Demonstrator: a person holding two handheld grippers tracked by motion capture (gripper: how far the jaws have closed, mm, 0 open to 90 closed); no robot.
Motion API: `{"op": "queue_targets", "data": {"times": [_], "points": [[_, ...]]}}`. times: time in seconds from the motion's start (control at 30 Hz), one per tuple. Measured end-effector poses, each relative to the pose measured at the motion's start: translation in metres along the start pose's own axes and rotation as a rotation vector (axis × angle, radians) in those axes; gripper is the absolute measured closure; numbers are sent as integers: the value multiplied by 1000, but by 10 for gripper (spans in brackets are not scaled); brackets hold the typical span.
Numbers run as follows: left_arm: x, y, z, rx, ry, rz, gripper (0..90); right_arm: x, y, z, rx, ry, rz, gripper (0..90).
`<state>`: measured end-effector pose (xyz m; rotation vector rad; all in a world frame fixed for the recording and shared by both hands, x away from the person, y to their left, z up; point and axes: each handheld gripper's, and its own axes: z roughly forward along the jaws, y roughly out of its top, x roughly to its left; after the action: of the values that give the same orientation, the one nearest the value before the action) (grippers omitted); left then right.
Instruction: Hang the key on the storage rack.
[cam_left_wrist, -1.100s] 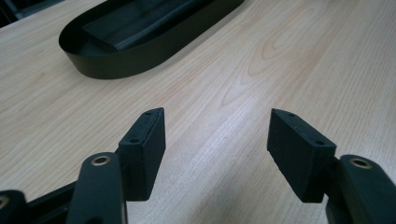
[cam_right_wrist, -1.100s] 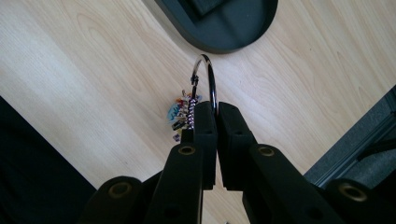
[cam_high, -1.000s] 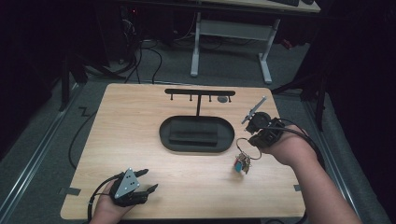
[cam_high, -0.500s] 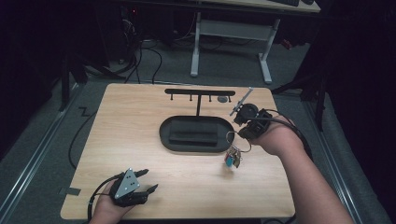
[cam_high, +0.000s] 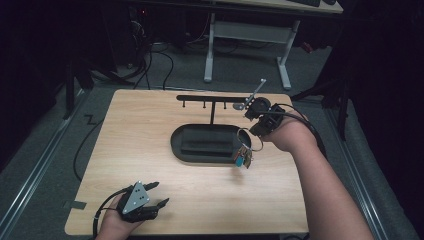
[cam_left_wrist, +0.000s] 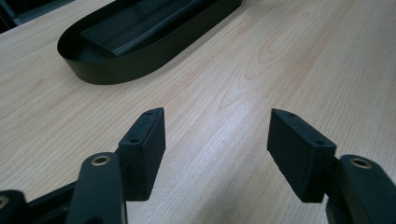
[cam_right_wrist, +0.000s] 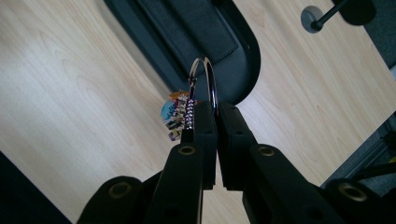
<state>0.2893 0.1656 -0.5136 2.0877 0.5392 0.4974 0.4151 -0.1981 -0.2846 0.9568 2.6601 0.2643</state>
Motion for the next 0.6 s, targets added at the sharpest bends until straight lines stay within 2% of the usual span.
{"op": "queue_targets", "data": {"times": [0.17, 0.4, 0.6], "points": [[1, -2, -5, 0, 18, -12, 377, -10, 10, 5, -8, -7, 6, 876], [0, -3, -9, 4, 37, -11, 377, -26, 19, 12, -30, -6, 39, 876], [-1, -6, -8, 17, 35, -5, 377, -42, 25, 22, -48, -10, 69, 876]]}}
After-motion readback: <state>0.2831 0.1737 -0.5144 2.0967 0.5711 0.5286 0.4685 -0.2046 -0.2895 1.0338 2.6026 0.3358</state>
